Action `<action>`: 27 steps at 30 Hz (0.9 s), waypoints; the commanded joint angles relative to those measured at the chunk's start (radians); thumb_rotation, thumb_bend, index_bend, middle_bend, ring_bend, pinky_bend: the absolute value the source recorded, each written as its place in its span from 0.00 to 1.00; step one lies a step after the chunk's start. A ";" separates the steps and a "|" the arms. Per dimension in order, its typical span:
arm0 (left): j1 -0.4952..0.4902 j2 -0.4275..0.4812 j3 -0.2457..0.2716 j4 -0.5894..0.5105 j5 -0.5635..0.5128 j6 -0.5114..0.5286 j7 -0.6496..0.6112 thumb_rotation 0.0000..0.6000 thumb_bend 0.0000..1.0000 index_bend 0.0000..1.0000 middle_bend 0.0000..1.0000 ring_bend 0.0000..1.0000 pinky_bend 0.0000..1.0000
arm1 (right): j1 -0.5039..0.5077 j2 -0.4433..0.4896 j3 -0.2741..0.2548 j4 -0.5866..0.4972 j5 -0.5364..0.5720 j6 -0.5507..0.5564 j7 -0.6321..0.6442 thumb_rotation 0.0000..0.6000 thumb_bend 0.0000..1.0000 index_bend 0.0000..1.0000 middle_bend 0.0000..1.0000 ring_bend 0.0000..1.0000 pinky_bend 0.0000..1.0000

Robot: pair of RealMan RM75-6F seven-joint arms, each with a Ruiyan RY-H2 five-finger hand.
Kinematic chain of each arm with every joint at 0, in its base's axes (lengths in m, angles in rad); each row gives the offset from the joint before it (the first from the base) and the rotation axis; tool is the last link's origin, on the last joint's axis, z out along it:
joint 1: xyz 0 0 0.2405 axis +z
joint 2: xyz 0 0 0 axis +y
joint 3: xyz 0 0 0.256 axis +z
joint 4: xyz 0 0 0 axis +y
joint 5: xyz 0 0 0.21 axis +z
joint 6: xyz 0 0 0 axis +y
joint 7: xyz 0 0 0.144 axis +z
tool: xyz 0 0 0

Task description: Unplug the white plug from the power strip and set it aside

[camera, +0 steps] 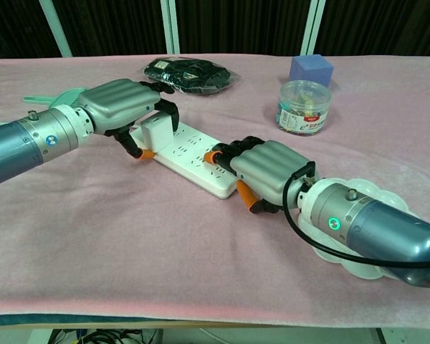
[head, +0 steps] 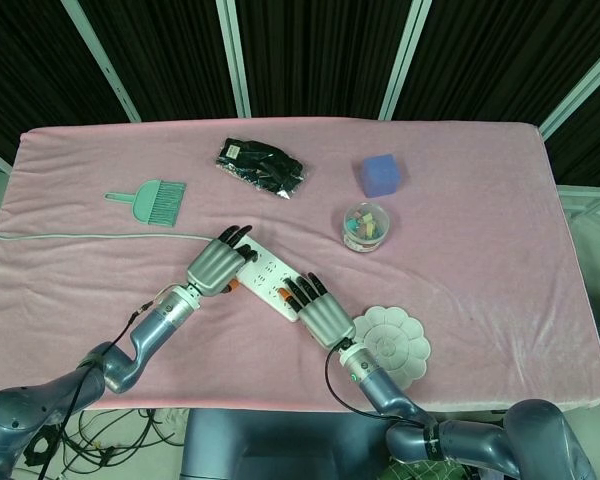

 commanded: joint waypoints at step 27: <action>-0.025 0.103 -0.044 -0.181 -0.099 -0.142 0.019 1.00 0.64 0.69 0.63 0.18 0.15 | -0.002 0.011 0.000 -0.012 0.021 -0.003 -0.021 1.00 0.81 0.26 0.15 0.10 0.06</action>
